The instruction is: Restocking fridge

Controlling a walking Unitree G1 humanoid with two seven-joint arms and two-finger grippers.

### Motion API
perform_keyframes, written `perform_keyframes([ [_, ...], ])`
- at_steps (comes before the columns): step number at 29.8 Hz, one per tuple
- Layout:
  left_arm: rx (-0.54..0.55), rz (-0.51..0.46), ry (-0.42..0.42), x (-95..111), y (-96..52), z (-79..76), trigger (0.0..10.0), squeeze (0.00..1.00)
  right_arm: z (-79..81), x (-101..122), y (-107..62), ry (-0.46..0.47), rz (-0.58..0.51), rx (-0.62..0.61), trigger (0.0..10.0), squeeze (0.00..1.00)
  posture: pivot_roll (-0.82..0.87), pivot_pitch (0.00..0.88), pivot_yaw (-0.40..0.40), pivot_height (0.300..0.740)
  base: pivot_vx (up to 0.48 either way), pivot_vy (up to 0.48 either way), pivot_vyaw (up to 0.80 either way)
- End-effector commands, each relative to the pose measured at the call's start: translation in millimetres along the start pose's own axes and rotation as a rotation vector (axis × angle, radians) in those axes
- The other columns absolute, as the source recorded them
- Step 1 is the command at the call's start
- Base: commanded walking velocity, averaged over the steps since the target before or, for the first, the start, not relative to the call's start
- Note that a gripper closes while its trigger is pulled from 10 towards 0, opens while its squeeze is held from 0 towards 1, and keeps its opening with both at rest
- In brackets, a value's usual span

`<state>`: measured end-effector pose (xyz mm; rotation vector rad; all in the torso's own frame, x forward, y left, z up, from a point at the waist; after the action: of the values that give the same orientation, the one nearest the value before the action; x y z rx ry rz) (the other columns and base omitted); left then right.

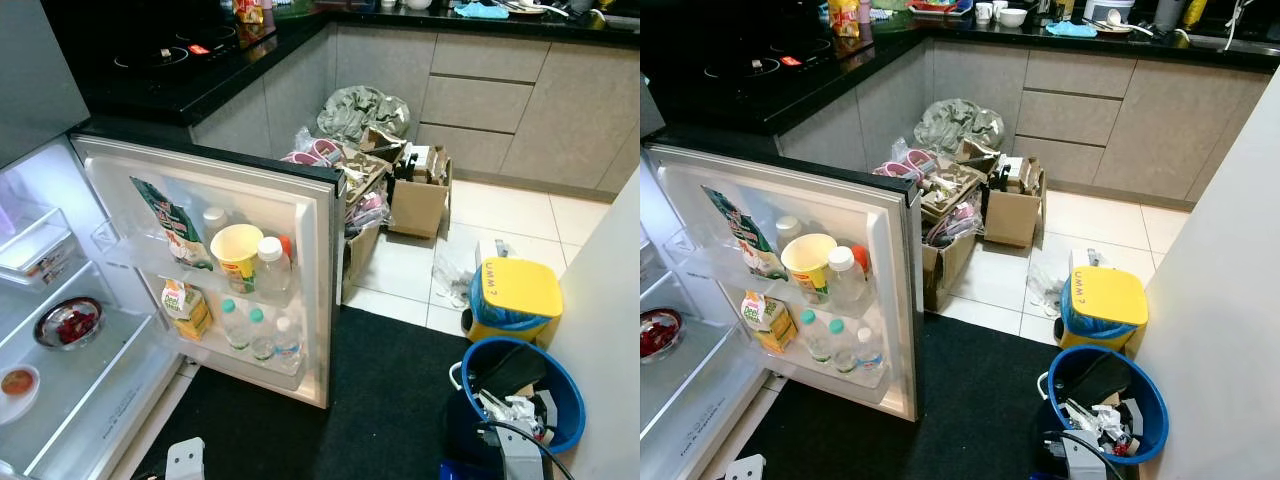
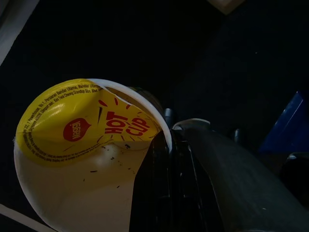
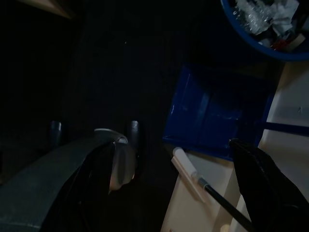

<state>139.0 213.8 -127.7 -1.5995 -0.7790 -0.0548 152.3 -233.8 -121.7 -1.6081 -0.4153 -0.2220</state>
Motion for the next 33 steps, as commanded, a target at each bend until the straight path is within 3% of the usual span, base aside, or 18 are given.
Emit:
perform_keyframes([
  [1, 0.017, -0.007, 0.004, 1.4, -1.9, 8.0, 10.0, 0.0, 1.0, -3.9, -0.3, -0.016, 0.004, 0.006, 10.0, 0.0, -0.06, 0.0, -0.017, 0.74, 0.36, 0.0, 0.0],
  [14, 0.016, -0.008, 0.025, 3.3, -1.5, 7.6, 10.0, 0.0, -0.5, -0.6, -0.3, -0.034, -0.001, 0.005, 10.0, 0.0, -0.06, 0.0, -0.015, 0.74, 0.366, 0.0, 0.0],
  [33, 0.032, -0.035, 0.022, 11.5, -1.4, 10.9, 10.0, 0.0, 2.4, 2.8, 0.3, -0.055, -0.009, 0.017, 10.0, 0.0, -0.05, 0.0, -0.009, 0.74, 0.0, 0.0, 0.0],
])
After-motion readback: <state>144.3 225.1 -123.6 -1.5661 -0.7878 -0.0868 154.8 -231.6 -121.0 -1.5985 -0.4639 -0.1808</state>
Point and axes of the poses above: a point about 5 cm out from each wrist's last joint towards the gripper, its own y axis pointing out of the wrist towards the gripper, its own x axis along the axis of the wrist's last joint, z = x × y, the point moved 3 cm from there along y, pointing out of the wrist towards the gripper, and after that the axes turned 9 degrees about -y, right-handed, at the moved point
